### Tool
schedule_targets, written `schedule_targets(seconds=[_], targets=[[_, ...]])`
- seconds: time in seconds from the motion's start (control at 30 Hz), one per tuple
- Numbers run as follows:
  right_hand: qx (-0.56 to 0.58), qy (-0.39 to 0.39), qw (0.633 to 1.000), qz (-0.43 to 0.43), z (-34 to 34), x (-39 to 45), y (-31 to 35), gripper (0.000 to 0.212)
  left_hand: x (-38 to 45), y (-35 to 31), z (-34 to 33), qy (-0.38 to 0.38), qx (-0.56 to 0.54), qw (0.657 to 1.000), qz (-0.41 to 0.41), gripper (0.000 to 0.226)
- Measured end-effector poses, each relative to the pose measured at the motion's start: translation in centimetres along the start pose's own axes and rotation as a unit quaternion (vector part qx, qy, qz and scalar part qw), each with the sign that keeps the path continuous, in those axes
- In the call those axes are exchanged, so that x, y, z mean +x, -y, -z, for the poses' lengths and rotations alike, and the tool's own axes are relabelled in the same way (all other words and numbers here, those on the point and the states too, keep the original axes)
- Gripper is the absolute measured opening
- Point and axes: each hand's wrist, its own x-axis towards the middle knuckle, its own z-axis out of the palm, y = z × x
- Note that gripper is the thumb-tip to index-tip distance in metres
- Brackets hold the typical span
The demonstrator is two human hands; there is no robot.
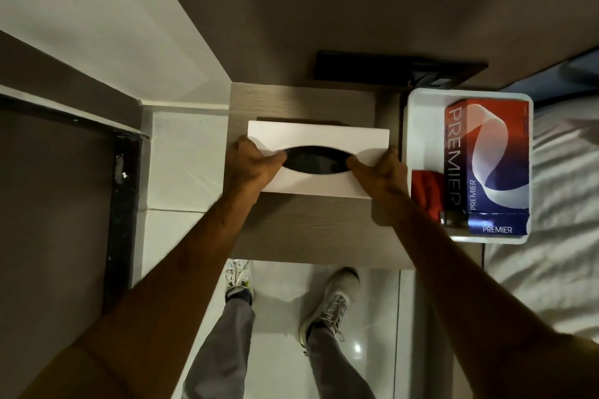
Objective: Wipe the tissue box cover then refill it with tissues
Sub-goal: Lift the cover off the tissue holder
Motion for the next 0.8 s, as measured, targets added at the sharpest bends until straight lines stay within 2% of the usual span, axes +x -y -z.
schedule_targets(seconds=[0.13,0.2,0.3,0.43,0.67,0.8], targets=[[-0.018,-0.005,0.998,0.056,1.1,-2.9,-0.2,0.081,-3.0,0.2,0.8,-0.060,0.009,0.997,-0.048,0.085],[-0.030,0.002,0.997,0.077,1.6,-5.5,-1.0,0.079,-5.1,0.9,1.4,-0.081,0.010,0.995,-0.065,0.082],[-0.050,0.009,0.996,0.075,2.0,-9.3,-3.2,0.080,-8.1,3.4,1.9,-0.047,0.038,0.997,-0.047,0.075],[-0.071,0.047,0.996,0.010,1.2,-12.2,-6.2,0.086,-10.7,6.7,1.5,-0.006,0.052,0.999,-0.015,0.081],[-0.093,0.020,0.995,0.030,-1.3,-10.9,-8.5,0.087,-11.2,9.3,-0.7,-0.034,0.029,0.999,0.008,0.085],[-0.107,0.011,0.994,0.035,-1.9,-10.0,-8.8,0.090,-10.8,9.8,-1.5,-0.050,0.052,0.997,0.010,0.087]])
